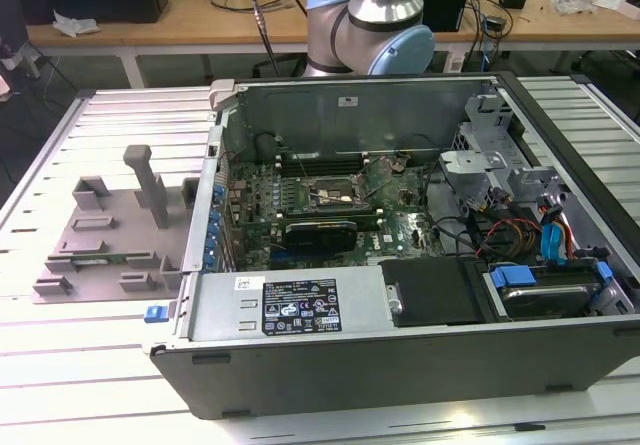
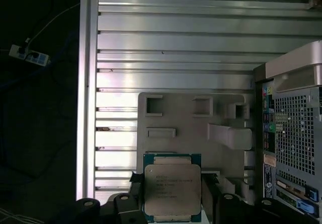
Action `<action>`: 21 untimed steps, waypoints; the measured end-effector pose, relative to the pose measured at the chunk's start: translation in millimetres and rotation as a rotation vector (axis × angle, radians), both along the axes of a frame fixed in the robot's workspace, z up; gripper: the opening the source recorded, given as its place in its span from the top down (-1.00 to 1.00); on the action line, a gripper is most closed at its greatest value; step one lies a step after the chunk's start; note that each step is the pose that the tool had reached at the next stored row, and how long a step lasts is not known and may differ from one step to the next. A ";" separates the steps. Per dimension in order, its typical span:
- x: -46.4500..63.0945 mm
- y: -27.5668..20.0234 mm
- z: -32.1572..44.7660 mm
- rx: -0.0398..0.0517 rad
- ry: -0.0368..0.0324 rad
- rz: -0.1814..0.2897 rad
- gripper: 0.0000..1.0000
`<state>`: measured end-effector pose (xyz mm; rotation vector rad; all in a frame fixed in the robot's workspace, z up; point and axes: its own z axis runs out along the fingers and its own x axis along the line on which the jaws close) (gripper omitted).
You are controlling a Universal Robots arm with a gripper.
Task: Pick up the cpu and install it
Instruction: 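Pick up the cpu and move it towards the insertion slot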
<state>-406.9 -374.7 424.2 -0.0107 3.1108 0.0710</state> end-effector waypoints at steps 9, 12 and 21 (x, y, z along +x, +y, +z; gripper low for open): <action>16.7 0.0 0.1 0.0000 0.0001 0.000 -0.09; 25.1 0.0 0.1 0.0000 0.0001 0.000 -0.09; 53.0 0.0 0.0 0.0000 0.0000 0.000 -0.09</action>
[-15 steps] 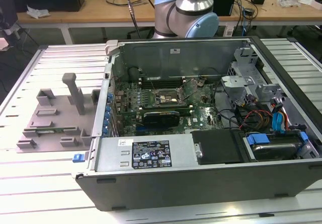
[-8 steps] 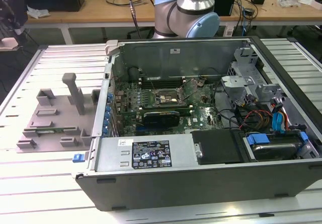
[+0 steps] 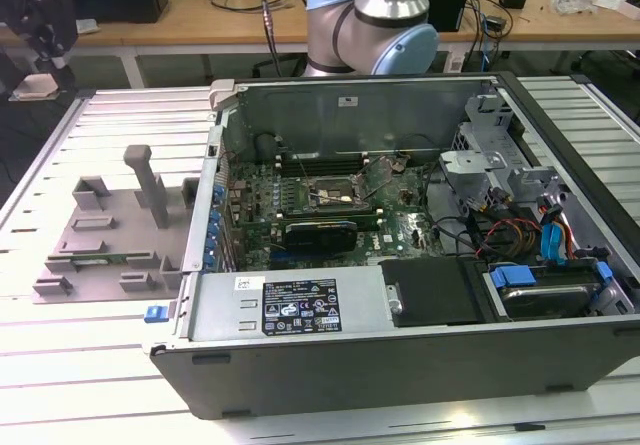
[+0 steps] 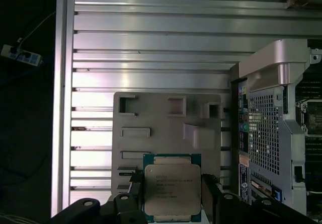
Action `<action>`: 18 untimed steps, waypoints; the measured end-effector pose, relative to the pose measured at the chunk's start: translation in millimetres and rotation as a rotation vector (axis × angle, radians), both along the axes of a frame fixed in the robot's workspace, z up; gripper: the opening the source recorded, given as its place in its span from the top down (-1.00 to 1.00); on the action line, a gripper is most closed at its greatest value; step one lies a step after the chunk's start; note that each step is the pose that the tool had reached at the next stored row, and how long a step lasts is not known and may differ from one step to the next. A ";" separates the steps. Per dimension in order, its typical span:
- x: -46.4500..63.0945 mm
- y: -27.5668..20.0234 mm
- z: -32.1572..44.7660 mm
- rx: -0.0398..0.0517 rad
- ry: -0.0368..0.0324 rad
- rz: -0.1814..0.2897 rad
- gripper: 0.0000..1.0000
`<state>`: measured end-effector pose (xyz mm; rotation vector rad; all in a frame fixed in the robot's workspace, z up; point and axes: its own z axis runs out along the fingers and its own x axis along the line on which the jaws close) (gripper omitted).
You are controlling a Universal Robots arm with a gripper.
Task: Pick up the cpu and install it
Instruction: 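Pick up the cpu and move it towards the insertion slot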
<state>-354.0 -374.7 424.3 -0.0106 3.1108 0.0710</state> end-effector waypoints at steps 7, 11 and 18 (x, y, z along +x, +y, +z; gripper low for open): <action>17.7 0.0 0.0 0.0000 0.0000 0.000 -0.09; 28.4 0.0 0.1 0.0000 0.0001 0.000 -0.09; 44.0 0.0 0.0 0.0000 0.0001 0.000 -0.09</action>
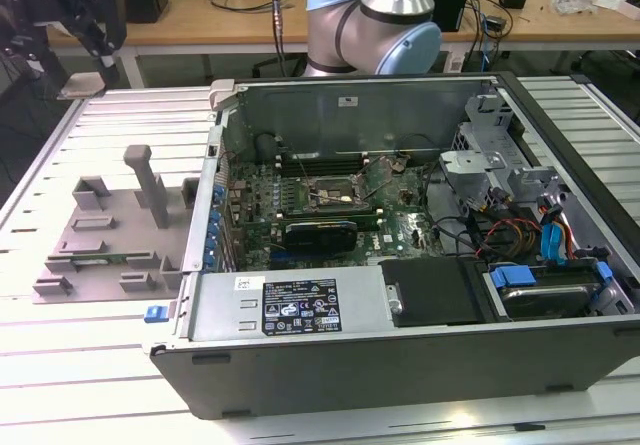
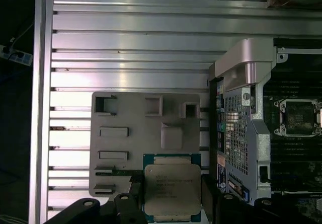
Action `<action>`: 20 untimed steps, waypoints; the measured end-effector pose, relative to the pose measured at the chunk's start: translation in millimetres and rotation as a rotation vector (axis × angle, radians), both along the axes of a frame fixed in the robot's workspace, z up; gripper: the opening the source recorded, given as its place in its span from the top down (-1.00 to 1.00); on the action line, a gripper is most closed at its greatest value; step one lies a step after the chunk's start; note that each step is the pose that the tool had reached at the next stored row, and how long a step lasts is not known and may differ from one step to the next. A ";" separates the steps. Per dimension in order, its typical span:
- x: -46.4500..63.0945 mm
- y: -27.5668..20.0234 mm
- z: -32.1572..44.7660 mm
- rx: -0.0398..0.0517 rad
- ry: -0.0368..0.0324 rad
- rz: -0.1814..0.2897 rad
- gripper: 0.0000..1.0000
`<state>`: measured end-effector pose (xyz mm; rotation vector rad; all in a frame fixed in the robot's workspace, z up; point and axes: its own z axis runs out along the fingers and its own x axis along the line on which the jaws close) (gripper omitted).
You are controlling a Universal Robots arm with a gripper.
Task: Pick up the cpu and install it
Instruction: 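Pick up the cpu and move it towards the insertion slot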
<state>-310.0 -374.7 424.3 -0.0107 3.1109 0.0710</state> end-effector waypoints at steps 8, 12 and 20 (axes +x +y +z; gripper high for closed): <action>21.0 -0.1 0.0 0.0000 0.0000 0.000 -0.09; 31.9 -0.2 0.0 0.0000 0.0001 0.000 -0.09; 54.2 -0.2 0.0 0.0000 0.0001 0.000 -0.09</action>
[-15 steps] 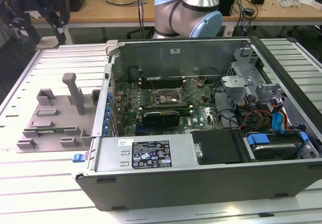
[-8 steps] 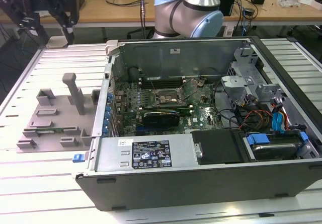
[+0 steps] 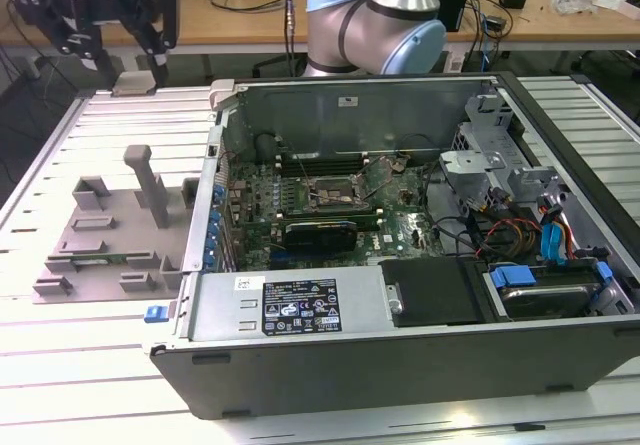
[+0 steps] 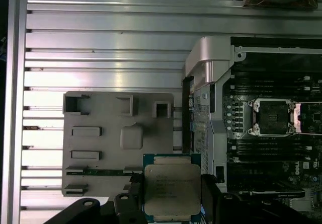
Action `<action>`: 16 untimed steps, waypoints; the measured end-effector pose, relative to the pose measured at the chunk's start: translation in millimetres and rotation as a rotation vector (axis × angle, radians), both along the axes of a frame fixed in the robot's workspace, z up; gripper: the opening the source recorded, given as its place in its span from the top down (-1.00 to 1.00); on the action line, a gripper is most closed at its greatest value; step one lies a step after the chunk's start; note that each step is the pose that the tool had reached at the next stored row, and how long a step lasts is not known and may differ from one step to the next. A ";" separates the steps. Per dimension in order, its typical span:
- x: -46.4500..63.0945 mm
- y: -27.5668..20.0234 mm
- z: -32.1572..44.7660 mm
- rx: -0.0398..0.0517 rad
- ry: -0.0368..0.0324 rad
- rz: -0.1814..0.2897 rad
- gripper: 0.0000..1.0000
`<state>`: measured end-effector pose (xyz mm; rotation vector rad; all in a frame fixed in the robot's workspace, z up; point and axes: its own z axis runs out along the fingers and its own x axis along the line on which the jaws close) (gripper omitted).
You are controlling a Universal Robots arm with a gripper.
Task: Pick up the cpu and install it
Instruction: 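Pick up the cpu and move it towards the insertion slot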
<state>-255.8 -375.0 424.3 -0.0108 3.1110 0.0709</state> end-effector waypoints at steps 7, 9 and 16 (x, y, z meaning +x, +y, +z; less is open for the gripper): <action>21.0 -0.1 0.0 0.0000 0.0000 0.000 -0.09; 26.2 0.0 0.0 0.0000 0.0000 0.000 -0.09; 52.5 -0.1 0.0 0.0000 0.0000 0.000 -0.09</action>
